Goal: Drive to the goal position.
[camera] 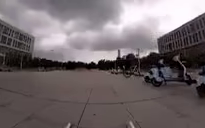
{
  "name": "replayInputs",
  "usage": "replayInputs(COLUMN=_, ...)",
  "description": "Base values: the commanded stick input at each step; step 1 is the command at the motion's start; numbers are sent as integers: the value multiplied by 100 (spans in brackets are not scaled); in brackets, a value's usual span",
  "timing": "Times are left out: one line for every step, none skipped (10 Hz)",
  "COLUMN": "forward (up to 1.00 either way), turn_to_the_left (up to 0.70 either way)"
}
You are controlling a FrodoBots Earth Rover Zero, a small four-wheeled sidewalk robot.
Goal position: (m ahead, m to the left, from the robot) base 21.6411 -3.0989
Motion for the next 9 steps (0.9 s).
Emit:
replayInputs(forward=50, turn_to_the_left=1)
replayInputs(forward=50, turn_to_the_left=1)
replayInputs(forward=50, turn_to_the_left=1)
replayInputs(forward=50, turn_to_the_left=1)
replayInputs(forward=50, turn_to_the_left=2)
replayInputs(forward=50, turn_to_the_left=5)
replayInputs(forward=50, turn_to_the_left=8)
replayInputs(forward=50, turn_to_the_left=24)
replayInputs(forward=50, turn_to_the_left=17)
